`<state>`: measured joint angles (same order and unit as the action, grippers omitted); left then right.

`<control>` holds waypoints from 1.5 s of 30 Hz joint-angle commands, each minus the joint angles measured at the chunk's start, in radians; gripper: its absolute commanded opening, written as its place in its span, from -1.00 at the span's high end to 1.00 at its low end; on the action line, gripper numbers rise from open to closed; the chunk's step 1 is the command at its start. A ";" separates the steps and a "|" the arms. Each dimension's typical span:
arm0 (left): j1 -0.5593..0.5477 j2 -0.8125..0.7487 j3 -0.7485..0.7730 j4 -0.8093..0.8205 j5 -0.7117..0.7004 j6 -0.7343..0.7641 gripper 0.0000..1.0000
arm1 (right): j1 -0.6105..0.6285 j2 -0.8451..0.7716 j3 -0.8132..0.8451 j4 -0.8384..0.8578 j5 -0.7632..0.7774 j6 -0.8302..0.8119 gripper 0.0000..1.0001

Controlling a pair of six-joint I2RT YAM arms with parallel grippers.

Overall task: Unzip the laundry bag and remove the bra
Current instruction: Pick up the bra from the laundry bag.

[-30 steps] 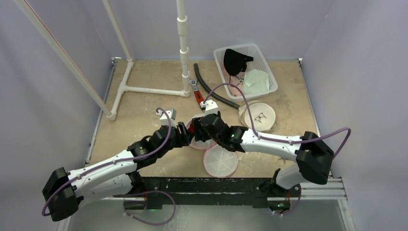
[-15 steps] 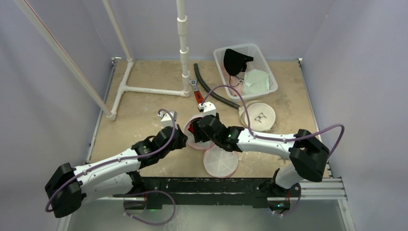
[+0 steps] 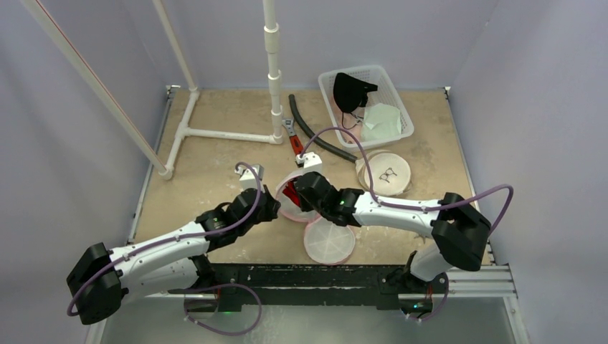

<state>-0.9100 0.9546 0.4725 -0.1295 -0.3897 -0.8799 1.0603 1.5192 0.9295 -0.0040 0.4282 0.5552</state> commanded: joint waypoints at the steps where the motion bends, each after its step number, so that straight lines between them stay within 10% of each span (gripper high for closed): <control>1: 0.002 -0.018 -0.013 0.034 -0.016 -0.005 1.00 | 0.002 -0.031 0.013 -0.055 0.035 -0.008 1.00; 26: 0.001 0.002 0.006 0.010 -0.039 -0.006 1.00 | -0.212 -0.461 0.069 -0.074 -0.533 -0.133 1.00; 45: 0.001 0.029 0.124 -0.005 -0.078 0.036 1.00 | -0.294 -0.341 -0.072 0.269 -1.192 0.025 1.00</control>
<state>-0.9100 0.9657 0.5430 -0.1429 -0.4324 -0.8703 0.7712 1.2087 0.8513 0.1162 -0.6212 0.5346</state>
